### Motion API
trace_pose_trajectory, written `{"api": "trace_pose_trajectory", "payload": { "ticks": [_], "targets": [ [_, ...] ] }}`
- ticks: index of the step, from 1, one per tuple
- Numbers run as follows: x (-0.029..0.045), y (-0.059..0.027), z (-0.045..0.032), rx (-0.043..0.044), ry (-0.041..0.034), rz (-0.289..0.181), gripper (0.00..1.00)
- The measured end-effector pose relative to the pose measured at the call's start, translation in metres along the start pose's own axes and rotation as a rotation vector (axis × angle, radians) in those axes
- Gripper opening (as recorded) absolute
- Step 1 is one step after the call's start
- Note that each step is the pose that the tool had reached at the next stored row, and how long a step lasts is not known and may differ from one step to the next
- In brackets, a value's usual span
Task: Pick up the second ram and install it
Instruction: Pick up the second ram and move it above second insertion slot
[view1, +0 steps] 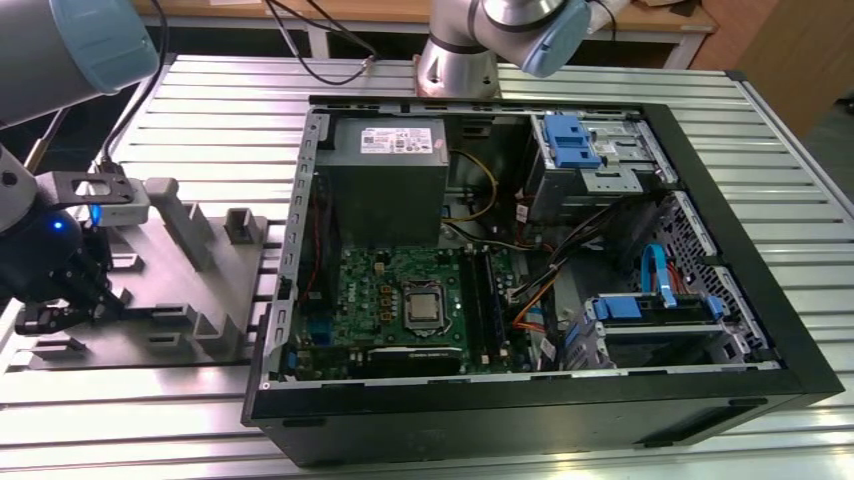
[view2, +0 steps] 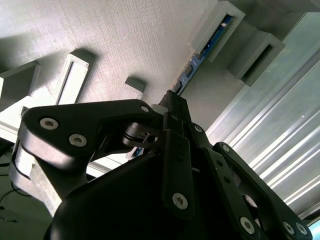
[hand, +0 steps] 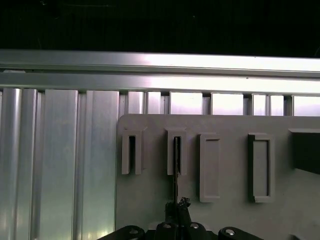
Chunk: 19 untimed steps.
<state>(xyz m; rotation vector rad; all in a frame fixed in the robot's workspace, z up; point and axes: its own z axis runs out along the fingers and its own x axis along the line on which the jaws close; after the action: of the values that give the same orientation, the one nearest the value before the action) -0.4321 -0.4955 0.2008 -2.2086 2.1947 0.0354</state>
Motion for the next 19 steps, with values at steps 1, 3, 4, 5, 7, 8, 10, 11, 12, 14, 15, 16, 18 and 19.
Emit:
{"api": "trace_pose_trajectory", "payload": {
  "ticks": [1,3,4,5,7,8,10,11,12,14,15,16,18,19],
  "targets": [
    [0.0000,0.0000,0.0000,0.0000,0.0000,0.000,0.13],
    [0.0000,0.0000,0.0000,0.0000,0.0000,0.000,0.13],
    [0.0000,0.0000,-0.0001,0.0000,0.0000,0.000,0.13],
    [0.0000,0.0000,-0.0001,0.0000,0.0000,0.000,0.13],
    [0.0000,0.0000,-0.0002,0.0000,0.0000,0.000,0.12],
    [0.0000,0.0000,-0.0002,0.0000,0.0000,0.000,0.11],
    [0.0000,0.0000,-0.0002,0.0000,0.0000,0.000,0.11],
    [0.0000,0.0000,-0.0003,-0.0001,0.0000,0.000,0.11],
    [0.0000,0.0000,-0.0002,0.0000,0.0000,0.000,0.11],
    [0.0000,0.0000,-0.0003,0.0002,0.0000,0.006,0.11],
    [0.0000,0.0000,-0.0002,0.0004,0.0000,0.014,0.11],
    [0.0000,0.0000,-0.0003,0.0005,0.0001,0.018,0.11],
    [0.0000,0.0000,-0.0002,0.0005,0.0000,0.018,0.11],
    [0.0000,0.0000,-0.0002,0.0006,0.0001,0.019,0.11]
  ]
}}
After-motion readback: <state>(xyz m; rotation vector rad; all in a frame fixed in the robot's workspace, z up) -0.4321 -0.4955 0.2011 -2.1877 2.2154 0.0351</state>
